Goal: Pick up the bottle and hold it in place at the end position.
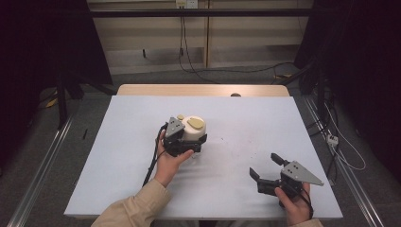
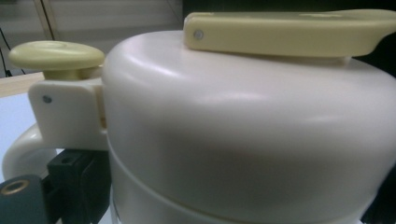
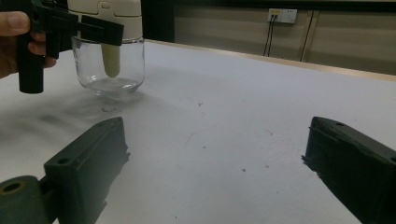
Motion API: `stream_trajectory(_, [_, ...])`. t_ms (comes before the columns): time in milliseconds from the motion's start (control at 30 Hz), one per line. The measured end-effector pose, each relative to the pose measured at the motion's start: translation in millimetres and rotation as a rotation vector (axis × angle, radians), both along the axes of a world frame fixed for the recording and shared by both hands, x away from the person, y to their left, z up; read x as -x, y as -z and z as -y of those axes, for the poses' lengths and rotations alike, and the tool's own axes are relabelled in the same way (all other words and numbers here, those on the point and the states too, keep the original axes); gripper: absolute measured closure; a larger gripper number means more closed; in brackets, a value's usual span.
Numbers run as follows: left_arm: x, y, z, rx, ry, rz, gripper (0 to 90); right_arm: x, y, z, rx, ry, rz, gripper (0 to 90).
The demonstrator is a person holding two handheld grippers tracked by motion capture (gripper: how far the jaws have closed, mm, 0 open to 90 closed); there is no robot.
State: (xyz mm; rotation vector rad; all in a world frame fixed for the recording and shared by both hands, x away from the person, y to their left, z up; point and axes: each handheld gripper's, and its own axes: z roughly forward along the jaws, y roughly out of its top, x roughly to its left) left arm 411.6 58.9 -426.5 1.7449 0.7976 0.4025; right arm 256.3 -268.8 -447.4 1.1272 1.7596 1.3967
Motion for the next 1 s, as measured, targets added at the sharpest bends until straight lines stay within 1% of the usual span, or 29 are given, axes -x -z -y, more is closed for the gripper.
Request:
stream_trajectory(133, [-1.3, 0.4, 3.6, 0.009, 0.006, -0.008, 5.9, 0.2, 0.0, 0.5, -0.001, 0.002, -0.002, 5.0])
stream_trajectory(300, [-4.2, 3.4, 7.1, -0.005, 0.015, -0.017, 5.9, 0.3, -0.1, 0.4, 0.001, 0.000, 0.001, 5.0])
stream_trajectory(367, [-5.4, 4.4, 8.7, 0.001, 0.012, -0.024, 5.9, 0.4, -0.1, 0.5, 0.002, -0.002, 0.000, 5.1])
stream_trajectory(400, [-6.3, 4.5, 9.1, -0.003, 0.014, -0.020, 6.0, 0.4, -0.1, 0.6, 0.002, -0.001, 0.000, 5.0])
stream_trajectory(600, [-9.2, 4.4, 11.3, 0.008, 0.013, -0.019, 6.0, 0.3, 0.1, 1.1, 0.001, -0.004, 0.000, 5.1])
stream_trajectory(667, [-10.3, 5.1, 11.8, 0.019, 0.006, -0.021, 6.0, 0.4, 0.1, 0.9, 0.003, -0.004, 0.000, 5.1])
stream_trajectory(733, [-11.4, 5.7, 11.2, 0.011, 0.005, -0.021, 6.0, 0.6, 0.0, 0.6, 0.003, -0.007, 0.001, 5.1])
stream_trajectory(767, [-11.6, 6.2, 11.7, 0.017, 0.002, -0.024, 6.0, 0.6, 0.0, 0.5, 0.004, -0.007, 0.002, 5.1])
stream_trajectory(833, [-12.2, 7.0, 12.1, 0.014, 0.003, -0.024, 6.0, 0.6, 0.0, 0.4, 0.004, -0.008, 0.002, 5.1])
stream_trajectory(867, [-12.3, 7.2, 12.1, 0.007, 0.003, -0.024, 6.0, 0.6, 0.1, 0.4, 0.004, -0.009, 0.002, 5.1])
stream_trajectory(1000, [-12.5, 8.2, 14.8, 0.010, 0.008, -0.023, 6.0, 0.6, 0.1, 0.5, 0.004, -0.009, 0.001, 5.1])
